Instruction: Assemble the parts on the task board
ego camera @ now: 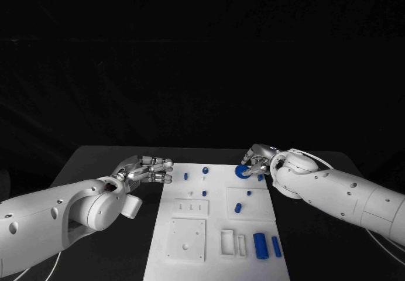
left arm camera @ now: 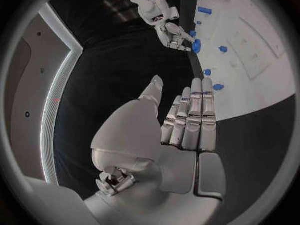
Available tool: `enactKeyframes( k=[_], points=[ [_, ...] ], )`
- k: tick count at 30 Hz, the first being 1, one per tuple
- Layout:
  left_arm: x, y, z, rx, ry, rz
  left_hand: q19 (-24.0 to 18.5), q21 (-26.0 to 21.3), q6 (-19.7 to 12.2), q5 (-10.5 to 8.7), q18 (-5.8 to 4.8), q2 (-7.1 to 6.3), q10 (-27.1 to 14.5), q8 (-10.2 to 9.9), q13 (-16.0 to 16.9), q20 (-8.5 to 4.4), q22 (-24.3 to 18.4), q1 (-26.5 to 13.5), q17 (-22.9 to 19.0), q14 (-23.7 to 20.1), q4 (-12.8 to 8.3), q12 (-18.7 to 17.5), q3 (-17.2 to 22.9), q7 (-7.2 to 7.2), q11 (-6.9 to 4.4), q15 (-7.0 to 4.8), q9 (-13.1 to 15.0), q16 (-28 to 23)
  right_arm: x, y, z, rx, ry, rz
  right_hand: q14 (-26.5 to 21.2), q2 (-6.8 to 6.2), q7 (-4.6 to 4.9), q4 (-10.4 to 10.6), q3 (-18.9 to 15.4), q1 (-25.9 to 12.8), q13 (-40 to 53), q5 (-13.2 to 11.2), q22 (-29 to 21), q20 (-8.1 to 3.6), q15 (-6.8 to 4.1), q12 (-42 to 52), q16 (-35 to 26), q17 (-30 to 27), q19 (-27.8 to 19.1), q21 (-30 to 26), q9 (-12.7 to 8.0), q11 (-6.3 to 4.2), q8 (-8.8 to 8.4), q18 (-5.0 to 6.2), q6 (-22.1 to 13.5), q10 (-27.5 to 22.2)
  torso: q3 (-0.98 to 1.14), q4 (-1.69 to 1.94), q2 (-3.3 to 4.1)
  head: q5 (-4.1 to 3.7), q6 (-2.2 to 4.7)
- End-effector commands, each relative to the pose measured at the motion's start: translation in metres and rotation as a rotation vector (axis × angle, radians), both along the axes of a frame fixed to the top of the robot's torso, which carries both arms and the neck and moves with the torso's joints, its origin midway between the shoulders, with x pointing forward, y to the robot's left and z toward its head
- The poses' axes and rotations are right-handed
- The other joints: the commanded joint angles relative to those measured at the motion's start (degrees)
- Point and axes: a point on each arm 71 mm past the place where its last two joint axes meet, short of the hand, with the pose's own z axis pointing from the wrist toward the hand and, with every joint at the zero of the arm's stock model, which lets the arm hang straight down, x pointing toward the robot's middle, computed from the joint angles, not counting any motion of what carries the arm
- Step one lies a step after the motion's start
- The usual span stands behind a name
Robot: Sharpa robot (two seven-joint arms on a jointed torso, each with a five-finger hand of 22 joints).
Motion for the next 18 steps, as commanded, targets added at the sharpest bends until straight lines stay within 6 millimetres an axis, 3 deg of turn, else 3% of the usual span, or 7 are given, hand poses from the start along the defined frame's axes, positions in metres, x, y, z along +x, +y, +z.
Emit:
enactKeyframes(
  k=[1,18],
  points=[
    [0.000,-0.003,0.001,-0.006,-0.005,-0.023,-0.12,0.00,-0.35,-0.07,-0.78,-0.41,-0.20,-0.07,0.05,0.07,-0.04,0.13,-0.04,-0.15,0.01,-0.22,0.22,-0.12,0.01,0.31,-0.06,-0.29,0.001,0.001,-0.005,-0.037,0.034,0.007,0.53,0.18,0.11,0.11,-0.04,-0.53,0.14,0.25,0.66,0.33,-0.05,-0.05,0.12,0.39,1.56,-0.41,-0.06,-0.07,-0.10,0.01,-0.39,0.32,-0.02,0.10,-0.06,-0.11,-0.10],
    [0.001,-0.003,0.001,-0.006,-0.004,-0.026,-0.12,0.00,-0.35,-0.07,-0.78,-0.41,-0.20,-0.07,0.05,0.07,-0.04,0.13,-0.04,-0.15,0.01,-0.22,0.22,-0.12,0.01,0.31,-0.06,-0.29,0.003,0.001,-0.017,-0.042,0.049,-0.002,0.60,0.41,0.10,0.23,0.75,-0.75,0.06,0.26,2.21,0.29,-0.06,-0.21,-0.29,0.60,1.99,-1.78,-0.07,-0.09,-0.10,-0.28,-0.28,0.25,-0.04,0.02,-0.05,0.03,-0.16]
  ],
)
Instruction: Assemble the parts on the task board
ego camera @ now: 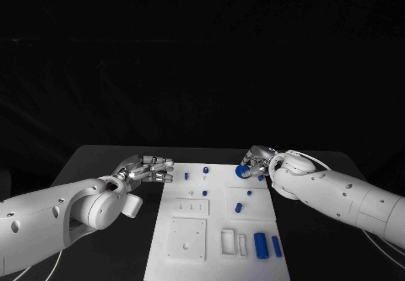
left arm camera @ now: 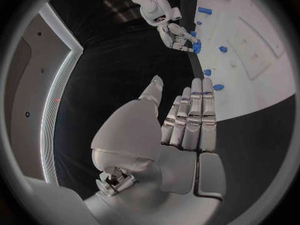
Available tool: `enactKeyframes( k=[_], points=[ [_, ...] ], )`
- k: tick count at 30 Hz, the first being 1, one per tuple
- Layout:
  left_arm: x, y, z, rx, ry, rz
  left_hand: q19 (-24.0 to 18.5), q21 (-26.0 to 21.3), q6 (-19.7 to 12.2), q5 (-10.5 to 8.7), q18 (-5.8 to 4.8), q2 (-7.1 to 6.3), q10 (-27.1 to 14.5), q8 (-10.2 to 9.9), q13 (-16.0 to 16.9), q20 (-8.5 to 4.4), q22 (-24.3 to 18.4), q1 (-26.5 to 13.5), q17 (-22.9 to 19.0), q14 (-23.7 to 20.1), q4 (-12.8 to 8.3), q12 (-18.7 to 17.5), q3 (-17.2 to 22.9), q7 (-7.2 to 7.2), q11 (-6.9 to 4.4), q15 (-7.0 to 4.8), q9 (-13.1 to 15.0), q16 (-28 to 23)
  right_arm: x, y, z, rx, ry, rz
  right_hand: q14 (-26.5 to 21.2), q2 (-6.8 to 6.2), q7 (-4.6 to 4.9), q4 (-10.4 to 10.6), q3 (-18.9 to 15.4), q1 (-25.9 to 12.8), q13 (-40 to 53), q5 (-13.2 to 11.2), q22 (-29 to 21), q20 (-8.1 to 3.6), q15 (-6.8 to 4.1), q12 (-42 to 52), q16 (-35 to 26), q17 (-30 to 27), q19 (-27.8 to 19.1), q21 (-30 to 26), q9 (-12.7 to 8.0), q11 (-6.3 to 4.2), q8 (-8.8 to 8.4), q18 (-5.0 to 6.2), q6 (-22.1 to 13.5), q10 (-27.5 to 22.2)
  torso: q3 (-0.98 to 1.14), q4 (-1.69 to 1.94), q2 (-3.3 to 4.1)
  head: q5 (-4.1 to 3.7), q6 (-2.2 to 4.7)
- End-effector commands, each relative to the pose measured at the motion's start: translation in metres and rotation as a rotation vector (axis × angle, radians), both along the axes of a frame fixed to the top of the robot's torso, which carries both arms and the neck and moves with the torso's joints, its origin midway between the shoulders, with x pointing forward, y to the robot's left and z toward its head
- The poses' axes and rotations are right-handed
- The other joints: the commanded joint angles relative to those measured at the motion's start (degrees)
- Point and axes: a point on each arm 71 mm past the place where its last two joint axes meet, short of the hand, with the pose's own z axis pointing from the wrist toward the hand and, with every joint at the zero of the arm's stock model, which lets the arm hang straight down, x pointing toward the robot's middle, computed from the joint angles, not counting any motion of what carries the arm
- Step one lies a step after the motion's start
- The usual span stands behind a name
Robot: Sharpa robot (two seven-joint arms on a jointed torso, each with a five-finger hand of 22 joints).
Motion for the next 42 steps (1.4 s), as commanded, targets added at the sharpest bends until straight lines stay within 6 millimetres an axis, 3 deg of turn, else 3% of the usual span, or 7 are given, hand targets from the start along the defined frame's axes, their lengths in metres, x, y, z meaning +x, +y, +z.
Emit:
enactKeyframes(
  k=[1,10,13,24,37,42],
  points=[
    [-0.0003,-0.0025,0.0013,-0.006,-0.005,-0.021,-0.12,0.00,-0.35,-0.07,-0.79,-0.41,-0.20,-0.07,0.05,0.07,-0.05,0.13,-0.04,-0.15,0.01,-0.22,0.22,-0.12,0.01,0.31,-0.06,-0.29,-0.0009,-0.0030,-0.0086,-0.028,0.034,0.000,0.40,0.11,0.11,-0.21,0.84,-0.68,0.09,0.15,0.42,0.30,0.15,-0.16,-0.04,0.11,2.11,-0.41,-0.06,-0.11,0.06,-0.24,-0.18,0.30,-0.03,0.00,0.00,-0.06,-0.03],
    [0.0004,-0.0025,0.0007,-0.005,-0.003,-0.023,-0.16,0.03,-0.49,-0.07,-0.80,-0.33,-0.26,-0.06,0.05,0.08,-0.12,0.10,-0.04,-0.16,0.03,-0.22,0.14,-0.11,0.02,0.32,-0.06,-0.29,0.0005,-0.0084,-0.0092,-0.041,0.025,-0.013,0.44,0.09,0.18,-1.29,2.22,-0.35,0.17,-0.47,1.50,0.28,0.15,-0.10,0.12,0.43,2.34,-0.83,-0.06,-0.09,0.07,-0.32,-0.40,0.33,0.00,-0.02,0.03,-0.11,-0.03],
    [0.0005,-0.0027,0.0004,-0.004,0.000,-0.024,-0.16,0.03,-0.49,-0.07,-0.80,-0.33,-0.26,-0.06,0.05,0.08,-0.12,0.10,-0.04,-0.16,0.03,-0.22,0.14,-0.11,0.02,0.32,-0.06,-0.29,0.0007,-0.0092,-0.0098,-0.046,0.030,-0.013,0.43,0.08,0.21,-1.68,2.71,-0.32,0.10,-0.82,1.78,0.30,0.17,-0.21,0.15,0.52,2.37,-1.01,-0.06,-0.07,0.07,-0.34,-0.45,0.24,0.01,0.01,0.04,-0.38,0.30],
    [0.0008,-0.0028,-0.0002,-0.002,0.004,-0.027,-0.19,0.03,-0.64,-0.07,-0.81,-0.31,-0.32,-0.08,0.05,0.09,-0.18,0.06,-0.04,-0.22,0.08,-0.22,0.09,-0.10,0.03,0.34,-0.07,-0.32,0.0013,-0.0099,-0.0113,-0.053,0.042,-0.011,0.39,0.11,0.25,-2.61,3.33,-0.28,-0.24,-0.85,2.44,0.35,0.20,-0.64,-0.16,0.45,2.42,-1.71,-0.06,-0.06,0.07,-0.33,-0.49,-0.10,-0.02,0.04,-0.02,-0.08,0.04],
    [0.0007,-0.0015,-0.0005,0.000,0.006,-0.025,-0.19,0.03,-0.64,-0.07,-0.81,-0.31,-0.32,-0.08,0.05,0.09,-0.18,0.06,-0.04,-0.22,0.08,-0.22,0.09,-0.10,0.03,0.34,-0.07,-0.32,-0.0012,-0.0058,-0.0129,-0.103,0.058,0.000,0.36,-0.33,0.32,-5.27,5.27,-0.57,-0.67,2.58,3.49,0.28,0.15,-1.16,-0.60,0.56,2.56,-2.75,-0.05,-0.07,0.09,-0.43,-0.65,-0.55,-0.10,0.01,-0.02,-0.13,0.00],
    [0.0006,-0.0010,-0.0005,0.001,0.006,-0.023,-0.19,0.03,-0.64,-0.07,-0.81,-0.31,-0.32,-0.08,0.05,0.09,-0.18,0.06,-0.04,-0.22,0.08,-0.22,0.09,-0.10,0.03,0.34,-0.07,-0.32,-0.0017,-0.0048,-0.0129,-0.132,0.045,-0.002,0.40,-0.51,0.04,-7.58,9.69,-1.22,-0.53,2.07,4.29,0.09,-0.04,-0.94,-0.64,0.90,2.69,-3.01,-0.07,-0.35,0.04,-0.56,0.92,-0.37,-0.08,-0.03,0.00,-0.09,-0.08]
  ],
)
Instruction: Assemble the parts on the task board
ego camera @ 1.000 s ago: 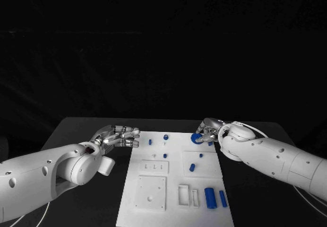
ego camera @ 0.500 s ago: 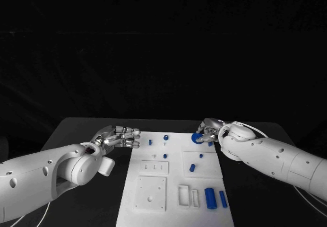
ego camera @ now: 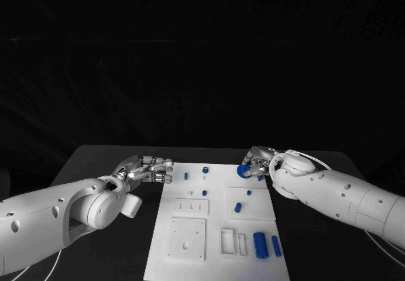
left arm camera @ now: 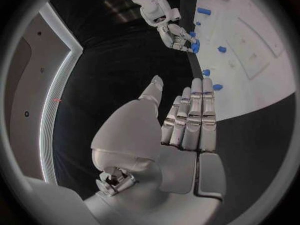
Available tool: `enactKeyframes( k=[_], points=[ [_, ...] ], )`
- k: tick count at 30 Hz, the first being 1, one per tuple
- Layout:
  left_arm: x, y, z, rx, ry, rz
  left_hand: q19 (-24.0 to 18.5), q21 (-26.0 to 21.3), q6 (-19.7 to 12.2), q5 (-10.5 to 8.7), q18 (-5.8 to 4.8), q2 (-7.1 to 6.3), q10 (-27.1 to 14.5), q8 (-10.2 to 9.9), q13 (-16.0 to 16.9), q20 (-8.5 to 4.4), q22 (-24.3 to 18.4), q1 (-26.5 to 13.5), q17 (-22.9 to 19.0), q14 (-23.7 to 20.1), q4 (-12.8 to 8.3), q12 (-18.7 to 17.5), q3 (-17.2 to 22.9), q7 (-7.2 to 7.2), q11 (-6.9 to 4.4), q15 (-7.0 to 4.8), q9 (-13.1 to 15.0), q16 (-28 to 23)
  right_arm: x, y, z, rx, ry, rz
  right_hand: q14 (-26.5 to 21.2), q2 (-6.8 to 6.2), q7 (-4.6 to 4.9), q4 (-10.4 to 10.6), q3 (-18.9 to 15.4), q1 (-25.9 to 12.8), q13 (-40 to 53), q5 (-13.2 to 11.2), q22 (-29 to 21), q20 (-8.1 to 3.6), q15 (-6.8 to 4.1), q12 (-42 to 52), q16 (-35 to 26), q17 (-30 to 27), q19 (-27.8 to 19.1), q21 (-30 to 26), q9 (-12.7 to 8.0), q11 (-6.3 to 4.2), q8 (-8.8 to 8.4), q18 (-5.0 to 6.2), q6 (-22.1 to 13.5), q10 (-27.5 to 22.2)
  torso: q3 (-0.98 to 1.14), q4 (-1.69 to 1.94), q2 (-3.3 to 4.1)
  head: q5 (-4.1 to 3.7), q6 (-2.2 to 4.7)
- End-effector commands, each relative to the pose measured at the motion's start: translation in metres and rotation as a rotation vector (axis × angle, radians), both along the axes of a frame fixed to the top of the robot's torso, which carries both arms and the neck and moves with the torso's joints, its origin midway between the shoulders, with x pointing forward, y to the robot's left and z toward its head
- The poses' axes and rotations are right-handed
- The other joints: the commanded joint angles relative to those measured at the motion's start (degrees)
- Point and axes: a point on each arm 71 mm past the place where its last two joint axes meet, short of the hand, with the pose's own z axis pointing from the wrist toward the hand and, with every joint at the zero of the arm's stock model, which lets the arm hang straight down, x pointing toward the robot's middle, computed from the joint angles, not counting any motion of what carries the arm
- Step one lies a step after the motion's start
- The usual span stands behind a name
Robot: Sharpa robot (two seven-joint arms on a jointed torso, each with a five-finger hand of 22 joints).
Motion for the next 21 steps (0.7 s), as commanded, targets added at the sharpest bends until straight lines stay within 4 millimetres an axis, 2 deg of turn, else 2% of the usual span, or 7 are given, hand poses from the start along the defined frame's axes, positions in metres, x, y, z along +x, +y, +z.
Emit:
enactKeyframes(
  k=[1,9,12,14,17,21],
  points=[
    [-0.001,-0.002,0.001,-0.003,-0.002,-0.018,-0.19,0.03,-0.50,-0.07,-0.81,-0.31,-0.32,-0.08,0.05,0.09,-0.06,0.05,-0.04,-0.22,0.08,-0.22,0.09,0.04,0.03,0.33,-0.07,-0.32,-0.002,-0.003,-0.011,-0.084,0.044,-0.012,0.23,-0.34,0.00,-0.85,2.27,-0.74,0.13,-0.29,0.47,0.06,-0.29,0.06,-0.33,0.30,2.72,-0.47,0.07,-0.31,0.15,0.22,1.00,0.00,0.01,-0.03,0.01,0.01,-0.03],
    [-0.001,-0.001,0.001,-0.003,-0.002,-0.016,-0.19,0.03,-0.50,-0.07,-0.81,-0.31,-0.32,-0.08,0.05,0.09,-0.06,0.05,-0.04,-0.22,0.08,-0.22,0.09,0.04,0.03,0.33,-0.07,-0.32,-0.005,0.004,-0.007,-0.080,0.004,-0.003,0.29,-0.25,-0.16,-1.02,3.27,-1.53,0.48,0.52,1.04,-0.02,-0.36,0.50,-0.13,0.65,2.85,-0.25,0.08,-0.39,0.17,0.21,1.67,0.35,-0.03,0.10,-0.01,-0.01,0.11],
    [-0.001,-0.001,0.001,-0.003,-0.002,-0.015,-0.19,0.03,-0.50,-0.07,-0.81,-0.31,-0.32,-0.08,0.05,0.09,-0.06,0.05,-0.04,-0.22,0.08,-0.22,0.09,0.04,0.03,0.33,-0.07,-0.32,-0.007,0.011,-0.004,-0.076,-0.025,0.009,0.32,-0.34,-0.21,-0.67,3.02,-2.01,0.59,0.51,1.14,-0.03,-0.37,0.66,-0.07,0.73,2.89,-0.17,0.09,-0.41,0.18,0.22,1.80,0.52,-0.03,0.08,-0.03,0.21,0.16],
    [-0.001,-0.001,0.001,-0.003,-0.002,-0.014,-0.19,0.03,-0.50,-0.07,-0.81,-0.31,-0.32,-0.08,0.05,0.09,-0.06,0.05,-0.04,-0.22,0.08,-0.22,0.09,0.04,0.03,0.33,-0.07,-0.32,-0.010,0.016,0.000,-0.078,-0.052,0.017,0.35,-0.45,-0.28,-0.22,2.54,-2.13,0.64,0.55,1.24,-0.05,-0.40,0.70,0.00,0.83,2.93,-0.17,0.08,-0.48,0.17,0.23,1.93,0.59,-0.04,0.07,-0.03,0.32,0.18],
    [-0.001,-0.001,0.001,-0.002,-0.001,-0.013,-0.20,0.05,-0.50,-0.07,-0.80,-0.33,-0.29,-0.08,0.05,0.09,-0.14,0.23,-0.04,-0.23,0.03,-0.22,0.10,0.03,0.01,0.33,-0.07,-0.32,-0.013,0.025,0.005,-0.084,-0.089,0.030,0.38,-1.06,-0.36,0.92,1.35,-2.43,0.67,2.24,1.38,-0.07,-0.45,0.73,0.10,0.95,2.97,-0.09,0.07,-0.54,0.15,0.24,1.95,0.75,-0.09,0.09,-0.04,0.41,0.19],
    [-0.001,-0.001,0.001,-0.001,-0.001,-0.011,-0.21,0.04,-0.50,-0.07,-0.81,-0.35,-0.26,-0.07,0.05,0.09,-0.14,0.36,-0.04,-0.22,-0.07,-0.22,0.13,0.03,0.01,0.31,-0.07,-0.32,-0.018,0.036,0.010,-0.090,-0.131,0.046,0.40,-1.54,-0.47,2.00,1.09,-2.08,0.71,2.14,1.47,-0.10,-0.47,0.73,0.14,1.04,2.98,-0.16,0.09,-0.57,0.18,0.21,2.26,0.86,-0.12,0.09,-0.02,0.56,0.26]
  ],
)
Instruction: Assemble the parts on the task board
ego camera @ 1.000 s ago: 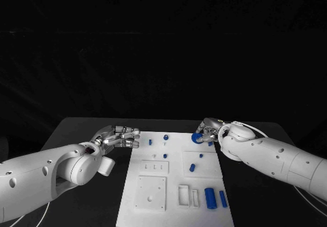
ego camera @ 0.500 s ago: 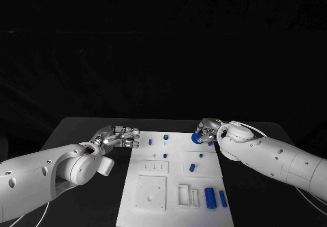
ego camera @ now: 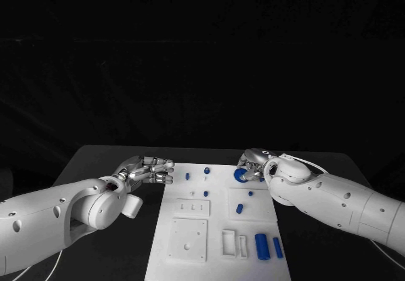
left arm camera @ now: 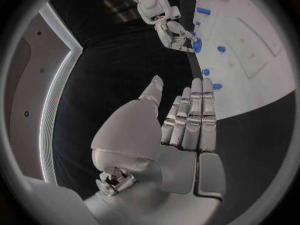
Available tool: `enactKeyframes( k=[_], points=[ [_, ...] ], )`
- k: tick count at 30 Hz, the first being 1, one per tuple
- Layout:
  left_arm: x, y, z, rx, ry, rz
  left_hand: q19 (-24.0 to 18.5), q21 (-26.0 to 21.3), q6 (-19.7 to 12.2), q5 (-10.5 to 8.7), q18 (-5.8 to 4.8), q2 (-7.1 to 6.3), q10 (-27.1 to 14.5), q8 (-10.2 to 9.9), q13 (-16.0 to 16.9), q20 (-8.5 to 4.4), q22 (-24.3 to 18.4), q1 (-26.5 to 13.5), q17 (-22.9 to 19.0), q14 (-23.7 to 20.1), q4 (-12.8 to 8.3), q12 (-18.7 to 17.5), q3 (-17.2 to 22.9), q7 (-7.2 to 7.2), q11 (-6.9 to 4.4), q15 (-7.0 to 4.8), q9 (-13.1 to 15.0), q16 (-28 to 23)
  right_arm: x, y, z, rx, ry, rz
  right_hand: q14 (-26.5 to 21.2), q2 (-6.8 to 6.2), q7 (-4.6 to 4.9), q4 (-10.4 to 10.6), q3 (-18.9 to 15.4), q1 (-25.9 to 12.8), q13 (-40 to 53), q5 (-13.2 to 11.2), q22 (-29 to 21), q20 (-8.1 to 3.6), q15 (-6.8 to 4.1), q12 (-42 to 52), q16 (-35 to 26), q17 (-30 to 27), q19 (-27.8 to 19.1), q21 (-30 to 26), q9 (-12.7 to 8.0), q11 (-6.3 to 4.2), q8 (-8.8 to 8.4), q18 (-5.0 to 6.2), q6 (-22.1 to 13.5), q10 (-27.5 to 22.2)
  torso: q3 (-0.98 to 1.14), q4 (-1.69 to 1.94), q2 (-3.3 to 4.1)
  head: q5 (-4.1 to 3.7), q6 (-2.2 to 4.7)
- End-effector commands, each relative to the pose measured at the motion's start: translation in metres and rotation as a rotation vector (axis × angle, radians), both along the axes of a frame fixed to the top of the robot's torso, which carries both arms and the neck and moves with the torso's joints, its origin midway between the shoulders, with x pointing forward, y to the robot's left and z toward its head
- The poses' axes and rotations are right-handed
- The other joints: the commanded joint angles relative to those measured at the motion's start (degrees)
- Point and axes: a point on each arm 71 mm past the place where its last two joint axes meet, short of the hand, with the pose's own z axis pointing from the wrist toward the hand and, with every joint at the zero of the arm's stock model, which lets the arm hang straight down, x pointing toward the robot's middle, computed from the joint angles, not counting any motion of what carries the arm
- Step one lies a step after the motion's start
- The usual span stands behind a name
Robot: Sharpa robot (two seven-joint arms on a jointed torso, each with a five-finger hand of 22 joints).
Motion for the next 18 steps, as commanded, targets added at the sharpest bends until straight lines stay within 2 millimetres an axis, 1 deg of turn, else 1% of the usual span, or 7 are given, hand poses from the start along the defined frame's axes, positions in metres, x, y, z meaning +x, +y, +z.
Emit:
enactKeyframes(
  k=[1,2,4,8,10,14,18],
  points=[
    [-0.001,-0.002,0.001,-0.002,-0.003,-0.012,-0.21,0.04,-0.53,-0.07,-0.81,-0.35,-0.26,-0.07,0.05,0.09,-0.06,0.36,-0.04,-0.22,-0.06,-0.22,0.13,0.00,0.01,0.31,-0.07,-0.32,-0.003,0.007,0.008,-0.037,-0.082,-0.009,0.20,-0.66,-0.46,0.58,0.03,0.17,0.06,0.10,0.02,-0.12,-0.34,0.18,0.15,0.05,2.97,0.08,-0.04,-0.17,-0.13,0.31,0.34,0.44,-0.04,0.00,0.01,0.17,0.08],
    [-0.001,-0.002,0.001,-0.002,-0.003,-0.012,-0.21,0.04,-0.53,-0.07,-0.81,-0.35,-0.26,-0.07,0.05,0.09,-0.06,0.36,-0.04,-0.22,-0.06,-0.22,0.13,0.00,0.01,0.31,-0.07,-0.32,-0.004,0.009,0.009,-0.037,-0.089,-0.005,0.20,-0.68,-0.48,0.60,0.05,0.18,0.07,0.12,0.02,-0.12,-0.34,0.19,0.15,0.05,2.97,0.09,-0.04,-0.18,-0.13,0.30,0.37,0.44,-0.06,0.02,-0.01,0.20,0.12],
    [-0.001,-0.002,0.001,-0.002,-0.003,-0.011,-0.21,0.04,-0.53,-0.07,-0.81,-0.35,-0.26,-0.07,0.05,0.09,-0.06,0.36,-0.04,-0.22,-0.06,-0.22,0.13,0.00,0.01,0.31,-0.07,-0.32,-0.007,0.017,0.012,-0.039,-0.115,0.010,0.25,-0.90,-0.54,0.96,0.32,0.19,0.07,0.20,0.02,-0.16,-0.40,0.17,0.16,0.07,2.98,0.04,-0.04,-0.26,-0.13,0.29,0.49,0.47,0.00,0.05,-0.01,0.27,0.15],
    [-0.001,-0.002,0.001,-0.001,-0.002,-0.010,-0.21,0.04,-0.53,-0.07,-0.81,-0.35,-0.26,-0.07,0.05,0.09,-0.06,0.36,-0.04,-0.22,-0.06,-0.22,0.13,0.00,0.01,0.31,-0.07,-0.32,-0.013,0.032,0.017,-0.035,-0.148,0.034,0.22,-1.15,-0.60,1.26,0.73,0.26,0.10,-0.23,0.02,-0.21,-0.45,0.22,0.09,0.03,3.01,0.05,-0.04,-0.31,-0.14,0.26,0.61,0.58,-0.02,0.05,0.01,0.39,0.13],
    [-0.001,-0.002,0.001,-0.001,-0.002,-0.010,-0.21,0.04,-0.53,-0.07,-0.81,-0.35,-0.26,-0.07,0.05,0.09,-0.06,0.36,-0.04,-0.22,-0.06,-0.22,0.13,0.00,0.01,0.31,-0.07,-0.32,-0.016,0.040,0.019,-0.030,-0.161,0.048,0.24,-1.36,-0.63,1.54,1.05,0.26,0.10,-0.33,0.00,-0.25,-0.46,0.18,0.09,0.05,3.01,0.00,-0.03,-0.32,-0.13,0.25,0.64,0.59,0.01,0.01,0.05,0.55,0.22],
    [-0.001,-0.002,0.001,-0.001,-0.002,-0.009,-0.21,0.04,-0.53,-0.07,-0.81,-0.35,-0.26,-0.07,0.05,0.09,-0.06,0.36,-0.04,-0.22,-0.06,-0.22,0.13,0.00,0.01,0.31,-0.07,-0.32,-0.021,0.056,0.023,-0.018,-0.184,0.076,0.23,-1.45,-0.64,1.73,1.11,0.22,0.07,-0.54,-0.03,-0.26,-0.47,0.15,0.06,0.02,3.01,-0.06,-0.04,-0.32,-0.14,0.27,0.65,0.59,-0.01,-0.04,0.02,0.75,0.29],
    [-0.002,-0.004,0.001,-0.001,-0.001,-0.012,-0.21,0.04,-0.53,-0.07,-0.81,-0.35,-0.26,-0.07,0.05,0.09,-0.06,0.36,-0.04,-0.22,-0.06,-0.22,0.13,0.00,0.01,0.31,-0.07,-0.32,-0.024,0.064,0.024,-0.020,-0.181,0.088,0.20,-1.62,-0.65,2.08,1.16,0.19,-0.03,-1.58,-0.11,-0.23,-0.45,0.01,-0.07,-0.09,3.00,-0.17,-0.04,-0.32,-0.14,0.24,0.54,0.54,-0.01,0.15,0.01,0.66,0.34]
  ],
)
